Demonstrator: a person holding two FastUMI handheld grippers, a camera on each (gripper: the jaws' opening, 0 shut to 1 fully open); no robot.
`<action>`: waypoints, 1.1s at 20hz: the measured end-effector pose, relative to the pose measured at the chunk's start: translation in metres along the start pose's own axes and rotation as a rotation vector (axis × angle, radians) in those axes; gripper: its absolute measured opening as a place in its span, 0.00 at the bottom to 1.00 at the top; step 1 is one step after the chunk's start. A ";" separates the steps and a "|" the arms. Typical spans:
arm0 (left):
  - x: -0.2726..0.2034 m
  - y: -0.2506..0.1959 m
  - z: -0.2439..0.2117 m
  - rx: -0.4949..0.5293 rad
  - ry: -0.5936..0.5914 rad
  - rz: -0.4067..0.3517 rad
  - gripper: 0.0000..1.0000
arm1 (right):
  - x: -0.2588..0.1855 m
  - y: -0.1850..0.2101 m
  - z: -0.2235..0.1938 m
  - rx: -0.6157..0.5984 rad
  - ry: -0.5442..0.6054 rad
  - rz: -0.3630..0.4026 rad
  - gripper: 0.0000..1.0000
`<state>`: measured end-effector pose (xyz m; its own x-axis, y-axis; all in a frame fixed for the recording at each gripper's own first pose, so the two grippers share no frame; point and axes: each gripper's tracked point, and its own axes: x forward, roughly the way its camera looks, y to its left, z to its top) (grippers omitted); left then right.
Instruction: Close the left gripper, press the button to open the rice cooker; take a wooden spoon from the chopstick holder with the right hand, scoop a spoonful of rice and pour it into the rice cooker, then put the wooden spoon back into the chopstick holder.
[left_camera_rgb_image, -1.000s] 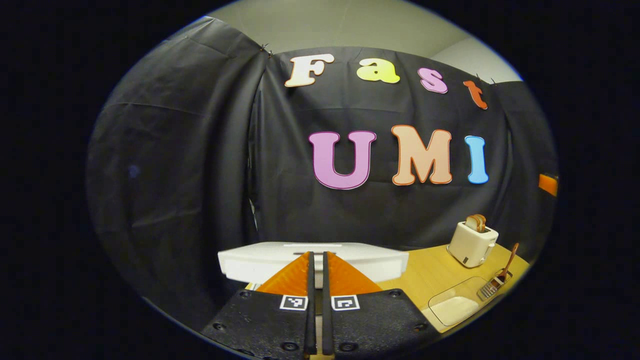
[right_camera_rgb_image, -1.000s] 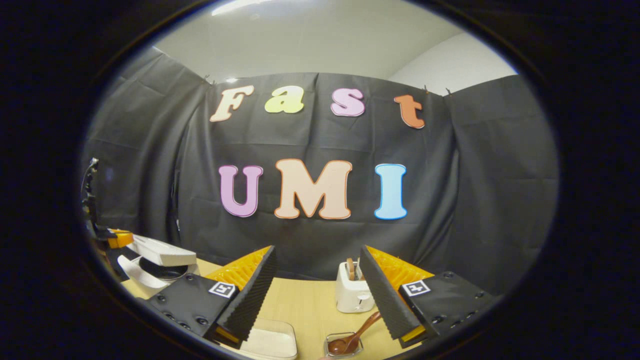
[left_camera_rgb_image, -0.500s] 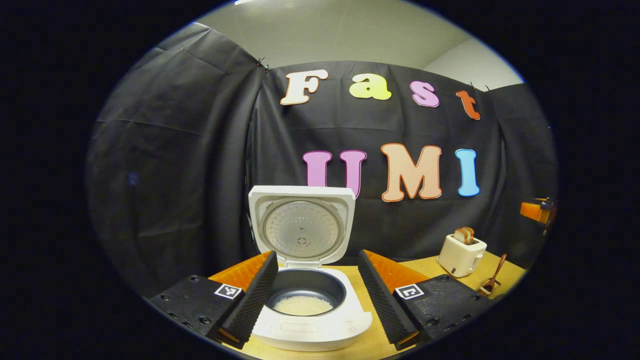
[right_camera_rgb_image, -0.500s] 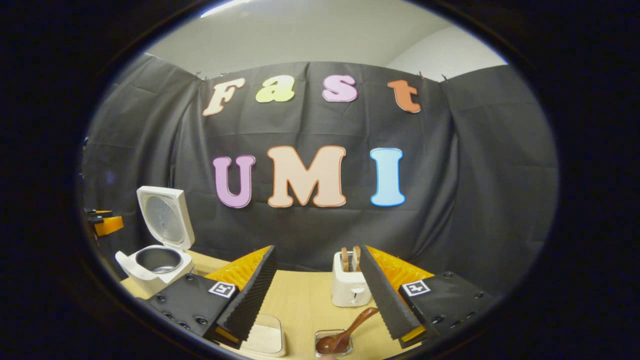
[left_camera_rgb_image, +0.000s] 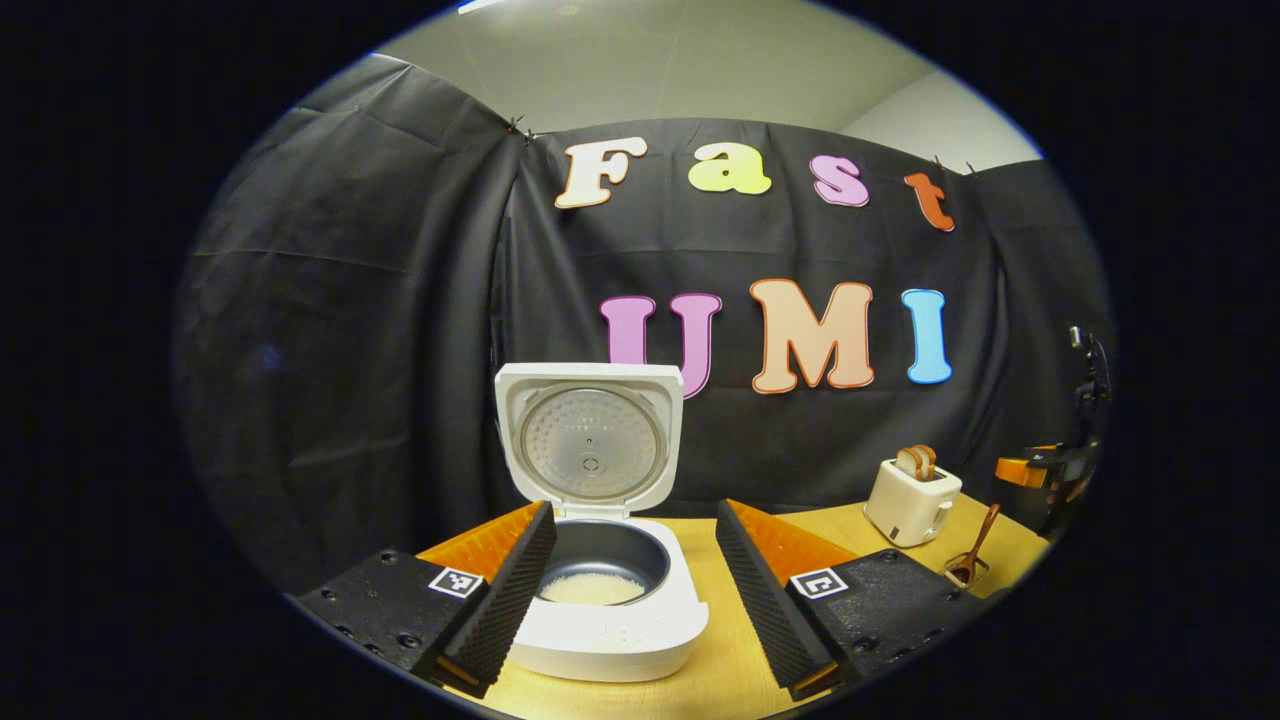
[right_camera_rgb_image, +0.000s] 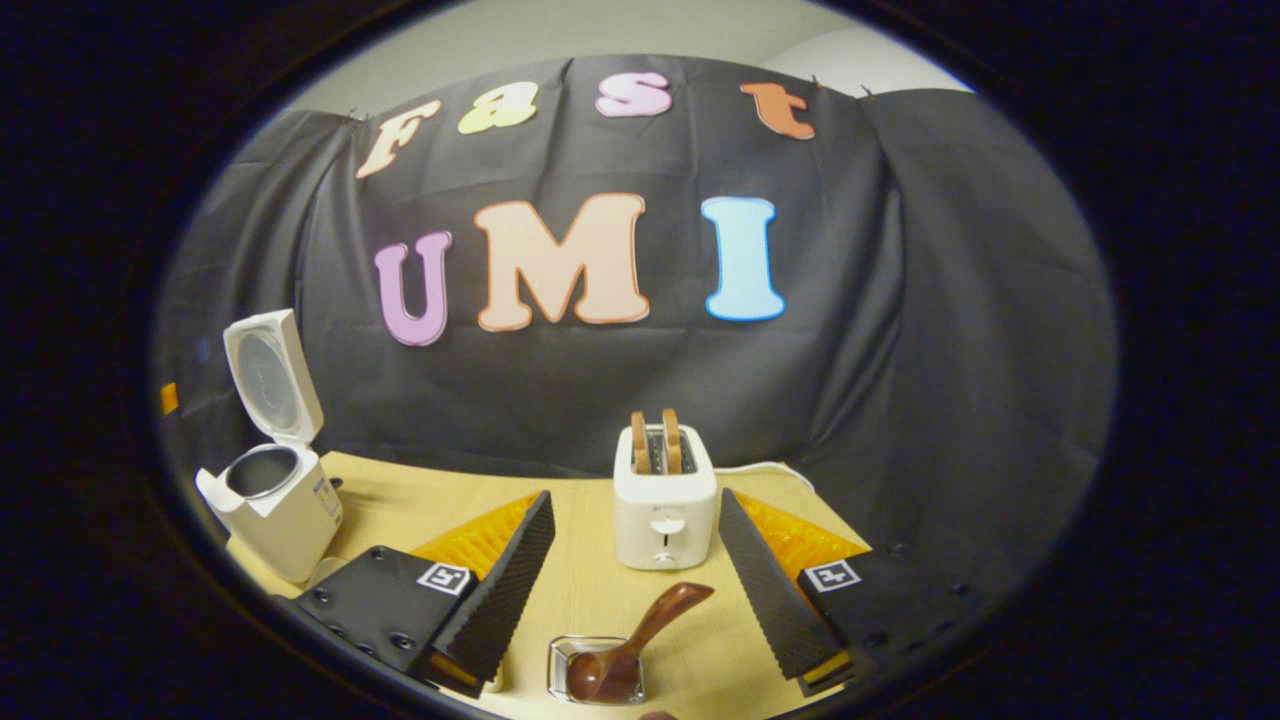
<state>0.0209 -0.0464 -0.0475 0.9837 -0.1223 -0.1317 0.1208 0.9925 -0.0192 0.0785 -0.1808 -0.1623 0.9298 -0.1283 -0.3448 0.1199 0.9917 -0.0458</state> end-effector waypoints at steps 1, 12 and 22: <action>-0.002 0.001 -0.003 0.004 0.010 0.009 0.95 | 0.007 -0.003 -0.008 0.011 0.019 -0.004 1.00; -0.022 0.012 -0.011 0.028 0.056 0.082 0.95 | 0.057 -0.013 -0.111 0.165 0.277 -0.024 1.00; -0.030 0.037 -0.018 0.057 0.075 0.145 0.96 | 0.046 0.014 -0.149 0.219 0.409 0.036 0.27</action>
<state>-0.0065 -0.0065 -0.0617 0.9788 0.0249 -0.2031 -0.0127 0.9981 0.0610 0.0712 -0.1733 -0.3188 0.7261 -0.0403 -0.6864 0.2018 0.9668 0.1567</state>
